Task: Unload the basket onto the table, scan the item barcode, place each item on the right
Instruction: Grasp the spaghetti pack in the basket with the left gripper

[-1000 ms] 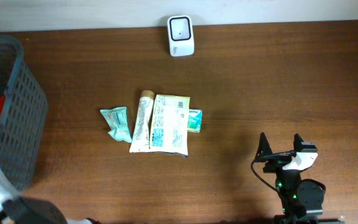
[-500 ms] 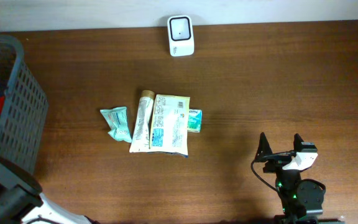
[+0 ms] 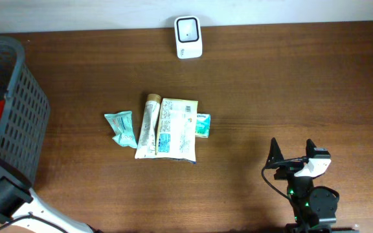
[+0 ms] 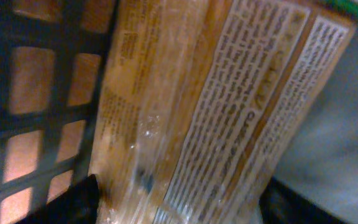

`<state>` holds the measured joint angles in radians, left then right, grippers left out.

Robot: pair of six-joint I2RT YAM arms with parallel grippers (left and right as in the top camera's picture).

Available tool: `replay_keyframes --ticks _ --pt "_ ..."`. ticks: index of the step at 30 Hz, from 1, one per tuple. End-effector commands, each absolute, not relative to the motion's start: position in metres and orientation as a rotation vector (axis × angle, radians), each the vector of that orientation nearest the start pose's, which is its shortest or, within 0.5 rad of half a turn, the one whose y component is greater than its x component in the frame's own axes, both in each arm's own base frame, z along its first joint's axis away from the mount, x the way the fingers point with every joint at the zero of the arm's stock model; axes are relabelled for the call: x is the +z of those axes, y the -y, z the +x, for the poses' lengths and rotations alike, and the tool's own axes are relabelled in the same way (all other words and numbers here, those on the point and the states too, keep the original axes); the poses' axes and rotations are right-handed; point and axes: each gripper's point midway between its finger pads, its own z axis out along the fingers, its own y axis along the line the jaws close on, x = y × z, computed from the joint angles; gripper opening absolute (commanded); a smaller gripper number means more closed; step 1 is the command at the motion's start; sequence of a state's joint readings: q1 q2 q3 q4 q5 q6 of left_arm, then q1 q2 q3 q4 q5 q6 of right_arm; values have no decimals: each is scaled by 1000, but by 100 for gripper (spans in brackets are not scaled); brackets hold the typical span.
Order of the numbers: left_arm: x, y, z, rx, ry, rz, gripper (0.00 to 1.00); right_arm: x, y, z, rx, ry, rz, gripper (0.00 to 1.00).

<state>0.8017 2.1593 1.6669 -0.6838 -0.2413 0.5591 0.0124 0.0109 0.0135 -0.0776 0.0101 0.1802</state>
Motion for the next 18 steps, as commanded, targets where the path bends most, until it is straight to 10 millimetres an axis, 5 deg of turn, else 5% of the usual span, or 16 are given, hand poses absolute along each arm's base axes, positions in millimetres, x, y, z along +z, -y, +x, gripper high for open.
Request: replay_keyframes --ticks 1,4,8,11,13,18 --pt "32 -389 319 614 -2922 -414 59 155 -3 246 139 -1648 138 99" --pt "31 -387 320 596 -2920 -408 28 154 -3 246 139 -1652 139 99" --pt "37 -386 322 600 -2910 -402 3 154 -3 246 139 -1653 139 99" --pt "63 -380 335 588 -2840 -373 0 154 -3 246 139 -1653 139 99" --pt "96 -370 351 564 -2746 -328 0 154 -3 246 139 -1653 139 99" --pt "259 -337 388 550 -2282 -300 0 154 -3 246 139 -1653 139 99"
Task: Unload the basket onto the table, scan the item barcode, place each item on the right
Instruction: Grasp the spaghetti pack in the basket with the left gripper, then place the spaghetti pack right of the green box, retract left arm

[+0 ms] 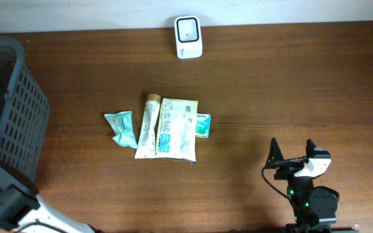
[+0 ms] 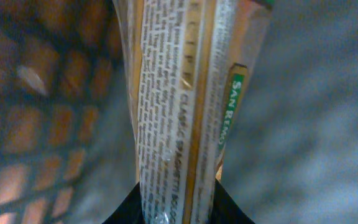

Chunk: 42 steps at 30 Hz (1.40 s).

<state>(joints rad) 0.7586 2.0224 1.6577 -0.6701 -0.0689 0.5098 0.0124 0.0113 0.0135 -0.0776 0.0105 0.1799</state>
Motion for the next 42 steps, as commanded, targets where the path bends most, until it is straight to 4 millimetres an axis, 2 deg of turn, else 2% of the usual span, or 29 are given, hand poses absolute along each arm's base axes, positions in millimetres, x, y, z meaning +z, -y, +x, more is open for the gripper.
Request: replay_keyframes --ticks 1,2,3,5,6,8,9,10,11,14,17,18,20,23,24,25,26,27,29,32,35,39,40,41,42 --pt "289 -333 389 569 -2191 -321 0 154 -3 246 139 -1653 139 99" --pt "335 -324 388 599 -2061 -329 0 154 -3 246 139 -1653 139 99" --pt "359 -318 386 620 -1994 -315 0 154 -3 246 139 -1653 139 99" --pt "439 -281 375 676 -1790 -233 0 154 -3 246 139 -1653 139 98" --pt "468 -260 368 682 -1717 -195 0 154 -3 246 139 -1653 139 99" --pt "500 -221 358 619 -1631 -177 0 154 -3 246 139 -1653 139 99" --pt "507 -205 357 574 -1613 -179 0 154 -3 246 139 -1653 139 99" --pt "513 -170 355 434 -1596 -203 0 154 -3 246 139 -1653 139 99" --pt "510 -149 357 339 -1610 -221 0 154 -3 246 139 -1653 139 99" --pt "469 -80 376 34 -1757 -256 0 154 -3 246 139 -1653 139 99" --pt "396 15 411 -177 -2018 -110 0 154 -3 246 139 -1653 139 99" --pt "376 35 418 -241 -2078 -127 0 154 -3 246 139 -1653 139 98" --pt "325 86 437 -386 -2223 -210 0 154 -3 246 139 -1653 139 99" --pt "262 152 451 -508 -2377 -278 0 154 -3 246 139 -1653 139 99" --pt "237 183 452 -526 -2433 -239 0 154 -3 246 139 -1653 139 99" --pt "224 199 451 -531 -2460 -203 0 154 -3 246 139 -1653 139 99" --pt "201 227 450 -539 -2498 -142 0 154 -3 246 139 -1653 139 99" --pt "190 241 449 -541 -2516 -112 0 154 -3 246 139 -1653 139 99" --pt "153 271 445 -536 -2575 -52 0 154 -3 246 139 -1653 139 99" --pt "114 298 432 -535 -2658 -63 0 154 -3 246 139 -1653 139 99" --pt "94 329 424 -559 -2663 -2 0 154 -3 246 139 -1653 139 99" --pt "87 345 416 -568 -2662 42 0 154 -3 246 139 -1653 139 99" --pt "87 347 415 -569 -2662 47 4 154 -3 246 139 -1653 139 99" --pt "87 348 415 -573 -2658 50 44 154 -3 246 139 -1653 139 99" --pt "88 348 416 -572 -2653 67 67 154 -3 246 139 -1653 139 99"
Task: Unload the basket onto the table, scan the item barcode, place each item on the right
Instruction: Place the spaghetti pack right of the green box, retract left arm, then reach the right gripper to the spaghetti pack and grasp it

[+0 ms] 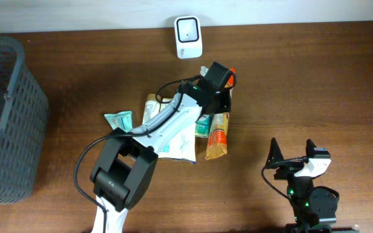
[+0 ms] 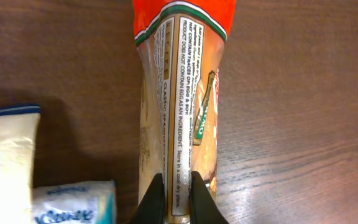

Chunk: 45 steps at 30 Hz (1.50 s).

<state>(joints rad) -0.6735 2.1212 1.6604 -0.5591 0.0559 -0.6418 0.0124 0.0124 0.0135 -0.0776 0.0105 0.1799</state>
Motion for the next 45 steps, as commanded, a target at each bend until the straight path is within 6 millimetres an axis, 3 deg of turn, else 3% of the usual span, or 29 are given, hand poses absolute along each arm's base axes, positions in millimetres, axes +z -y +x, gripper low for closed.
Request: replay_keyframes --ticks 1,3,5,8,9,12,13,14,15,18,20,23,30,45 --pt "89 347 417 -562 -2644 108 80 154 -3 246 139 -1653 139 99" --pt "108 336 421 -521 -2611 170 92 154 -3 246 139 -1653 139 99" --pt "151 302 435 -452 -2531 161 100 154 -3 246 139 -1653 139 99" --pt "219 253 440 -382 -2399 280 99 154 -3 246 139 -1653 139 99" --pt "252 220 438 -324 -2338 323 99 154 -3 246 139 -1653 139 99" --pt "311 127 428 -151 -2240 332 99 154 -3 246 139 -1653 139 99" --pt "322 100 424 -101 -2226 311 99 154 -3 246 139 -1653 139 99" --pt "335 56 419 -31 -2214 235 99 154 -3 246 139 -1653 139 99" --pt "341 30 416 3 -2212 166 99 154 -3 246 139 -1653 139 99" --pt "340 -38 406 92 -2240 -17 99 154 -3 246 139 -1653 139 99" --pt "333 -66 397 124 -2274 -101 99 154 -3 246 139 -1653 139 99" --pt "332 -79 393 142 -2280 -138 99 154 -3 246 139 -1653 139 99" --pt "334 -79 395 201 -2277 -9 99 154 -3 246 139 -1653 139 99" --pt "334 -79 395 201 -2277 -10 99 154 -3 246 139 -1653 139 98"
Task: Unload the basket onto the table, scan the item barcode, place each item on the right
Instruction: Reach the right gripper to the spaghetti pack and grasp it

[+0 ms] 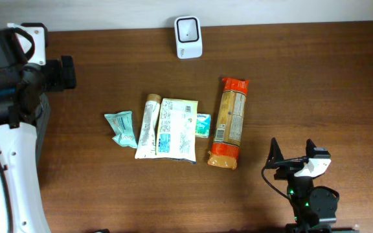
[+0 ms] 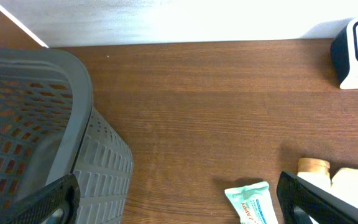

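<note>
The spaghetti packet [image 1: 230,123], orange-ended with a printed label facing up, lies flat on the table to the right of the other items. The white barcode scanner [image 1: 188,37] stands at the table's far edge, also seen in the left wrist view as scanner. My left gripper [image 2: 179,210] is open and holds nothing, up at the far left beside the basket. Well away from the packet, my right gripper [image 1: 293,154] rests open near the front right edge.
A grey mesh basket [image 2: 73,68] stands at the left edge under my left arm. A teal packet [image 1: 122,128], a tube [image 1: 149,126], a white pouch [image 1: 177,128] and a small tissue pack [image 1: 203,125] lie in a row mid-table.
My left gripper was shut on the spaghetti packet beside the tissue pack. The packet now lies on the table, and the gripper is open, back at the far left by the basket.
My left gripper was inside the basket with its fingers around the spaghetti packet, then shut on it there. Later it held the packet over the table middle, right of the row of items. Now the packet lies there, released. The right arm stayed still.
</note>
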`<state>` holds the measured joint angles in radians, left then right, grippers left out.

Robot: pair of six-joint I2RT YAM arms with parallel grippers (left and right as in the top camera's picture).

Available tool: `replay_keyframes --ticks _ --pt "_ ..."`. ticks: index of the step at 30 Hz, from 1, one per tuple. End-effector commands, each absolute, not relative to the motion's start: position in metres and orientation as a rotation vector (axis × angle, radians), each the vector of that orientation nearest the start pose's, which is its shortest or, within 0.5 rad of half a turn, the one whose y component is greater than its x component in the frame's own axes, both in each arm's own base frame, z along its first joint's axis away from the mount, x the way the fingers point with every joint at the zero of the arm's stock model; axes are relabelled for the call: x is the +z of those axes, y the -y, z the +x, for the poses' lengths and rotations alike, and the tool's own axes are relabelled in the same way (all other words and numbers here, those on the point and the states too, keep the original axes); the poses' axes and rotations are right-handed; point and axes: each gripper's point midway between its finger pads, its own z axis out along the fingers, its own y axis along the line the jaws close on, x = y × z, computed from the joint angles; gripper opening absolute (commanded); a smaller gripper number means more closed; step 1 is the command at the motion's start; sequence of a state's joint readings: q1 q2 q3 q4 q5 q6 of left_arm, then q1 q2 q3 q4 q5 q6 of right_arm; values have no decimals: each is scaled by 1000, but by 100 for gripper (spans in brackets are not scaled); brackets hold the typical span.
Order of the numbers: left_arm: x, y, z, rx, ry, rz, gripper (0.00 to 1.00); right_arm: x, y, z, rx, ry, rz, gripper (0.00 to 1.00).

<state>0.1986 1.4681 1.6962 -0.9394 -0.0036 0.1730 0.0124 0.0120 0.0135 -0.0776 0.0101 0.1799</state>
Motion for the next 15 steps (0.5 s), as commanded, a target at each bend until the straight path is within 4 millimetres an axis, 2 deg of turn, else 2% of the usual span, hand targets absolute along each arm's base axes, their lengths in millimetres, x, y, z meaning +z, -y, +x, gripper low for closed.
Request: replay_keyframes --ticks 1,10,15 --pt "334 -79 395 201 -2277 -10 99 154 -3 246 139 -1653 139 99" --pt "334 -79 395 201 -2278 -11 99 154 -3 246 135 -1653 135 99" --pt "334 -79 395 201 -2278 -10 99 172 -35 243 294 -1610 -13 99"
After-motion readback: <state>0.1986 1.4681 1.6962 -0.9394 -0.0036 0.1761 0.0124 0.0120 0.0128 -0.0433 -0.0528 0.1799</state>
